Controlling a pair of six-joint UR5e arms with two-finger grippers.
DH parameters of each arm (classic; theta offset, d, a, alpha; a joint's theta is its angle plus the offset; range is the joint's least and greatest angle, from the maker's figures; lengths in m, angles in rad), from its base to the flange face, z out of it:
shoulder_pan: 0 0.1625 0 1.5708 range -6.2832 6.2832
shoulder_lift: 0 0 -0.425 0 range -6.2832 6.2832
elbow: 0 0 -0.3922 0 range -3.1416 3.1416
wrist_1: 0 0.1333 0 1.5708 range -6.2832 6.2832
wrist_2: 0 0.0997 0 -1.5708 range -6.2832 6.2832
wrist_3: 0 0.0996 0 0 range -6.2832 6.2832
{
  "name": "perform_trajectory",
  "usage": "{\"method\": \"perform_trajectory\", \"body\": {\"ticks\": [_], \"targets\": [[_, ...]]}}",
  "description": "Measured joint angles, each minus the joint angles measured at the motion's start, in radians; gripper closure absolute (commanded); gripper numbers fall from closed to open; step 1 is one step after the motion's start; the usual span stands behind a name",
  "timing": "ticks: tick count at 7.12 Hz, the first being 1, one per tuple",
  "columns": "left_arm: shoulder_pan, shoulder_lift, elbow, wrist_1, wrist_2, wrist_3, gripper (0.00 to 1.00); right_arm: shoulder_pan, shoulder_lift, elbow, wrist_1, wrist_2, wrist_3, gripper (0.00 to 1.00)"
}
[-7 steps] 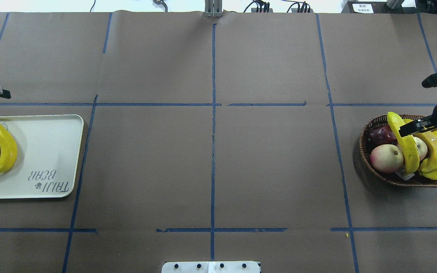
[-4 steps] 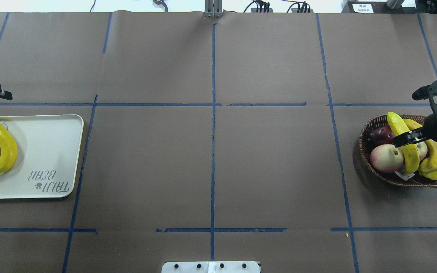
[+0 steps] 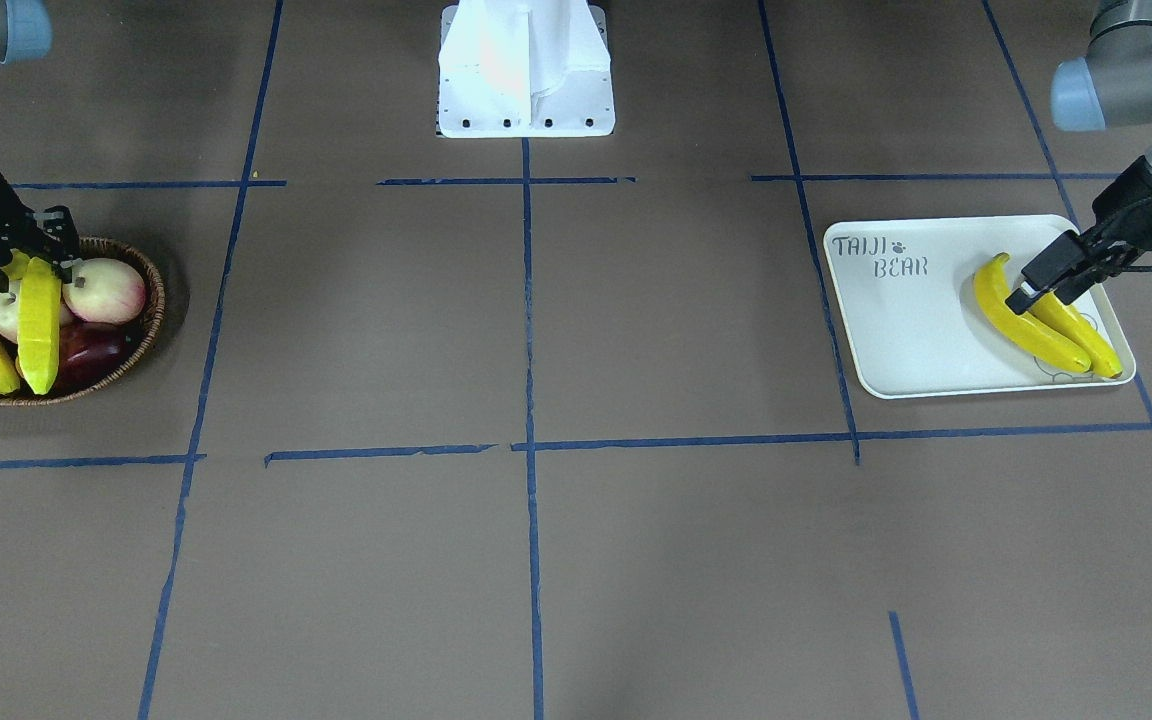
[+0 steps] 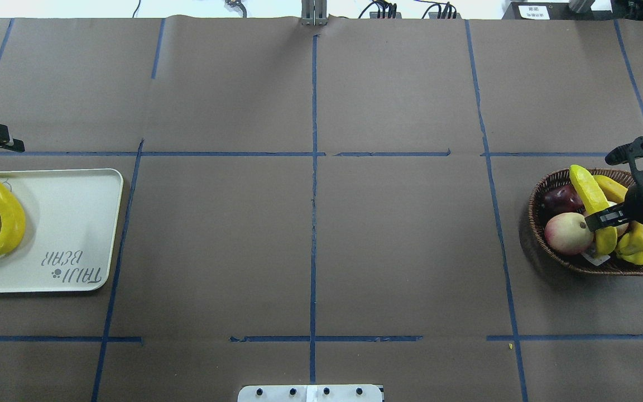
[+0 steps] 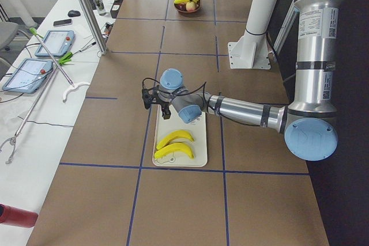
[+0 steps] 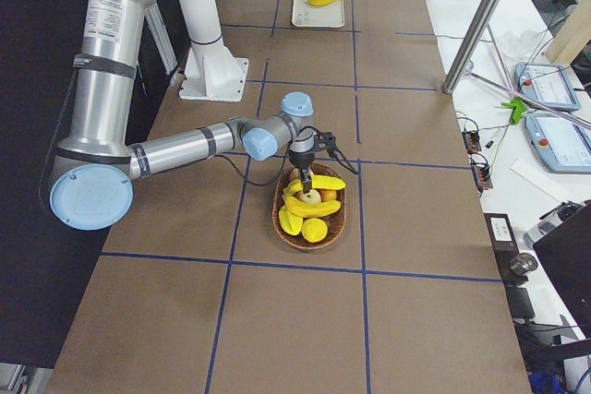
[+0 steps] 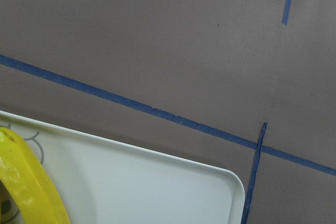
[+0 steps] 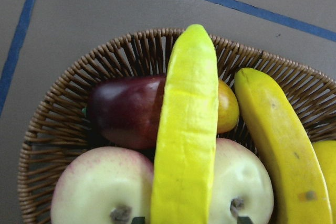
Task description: Transfer all bananas from basket to plate
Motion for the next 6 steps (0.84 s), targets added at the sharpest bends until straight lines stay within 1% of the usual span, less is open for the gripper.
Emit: {"method": "perform_trajectory", "body": {"ticks": [1, 4, 5, 6], "targets": [[0.001, 0.000, 0.000, 0.000, 0.001, -0.008, 0.00, -0.001, -0.011, 0.009, 0.000, -0.006, -0.003, 0.75], [0.014, -0.001, 0.000, -0.018, 0.003, -0.053, 0.00, -0.005, -0.020, 0.014, 0.000, -0.015, -0.006, 0.77], [0.016, -0.001, 0.000, -0.020, 0.003, -0.056, 0.00, -0.007, -0.020, 0.013, -0.001, -0.017, -0.005, 0.87], [0.017, -0.002, 0.000, -0.021, 0.003, -0.057, 0.00, -0.007, -0.019, 0.014, -0.002, -0.017, -0.006, 0.93]]}}
